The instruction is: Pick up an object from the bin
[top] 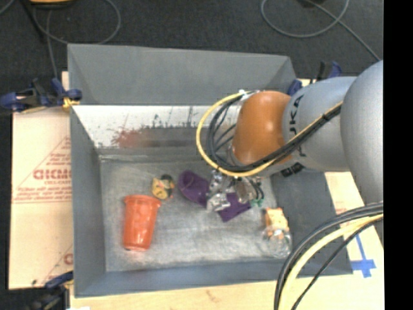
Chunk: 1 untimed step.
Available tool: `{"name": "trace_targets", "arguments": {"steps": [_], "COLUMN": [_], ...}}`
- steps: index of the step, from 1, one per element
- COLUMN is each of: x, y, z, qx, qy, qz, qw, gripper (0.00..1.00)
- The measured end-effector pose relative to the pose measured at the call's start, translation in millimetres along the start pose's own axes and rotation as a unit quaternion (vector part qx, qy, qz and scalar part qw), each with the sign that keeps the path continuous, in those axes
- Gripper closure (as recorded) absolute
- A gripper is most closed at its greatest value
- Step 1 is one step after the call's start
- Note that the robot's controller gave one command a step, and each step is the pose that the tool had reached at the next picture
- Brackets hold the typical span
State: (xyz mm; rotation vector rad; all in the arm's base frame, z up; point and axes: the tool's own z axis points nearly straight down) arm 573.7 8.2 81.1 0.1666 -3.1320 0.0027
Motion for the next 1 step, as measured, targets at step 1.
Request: {"name": "trace_targets", "arguments": {"steps": [1], "x": [1.7], "y": [3.1], "z": [-176.8], "qx": [-0.001], "qy": [-0.0088], "qz": [0.019], "qw": [0.9998], "gripper": [1.00]}}
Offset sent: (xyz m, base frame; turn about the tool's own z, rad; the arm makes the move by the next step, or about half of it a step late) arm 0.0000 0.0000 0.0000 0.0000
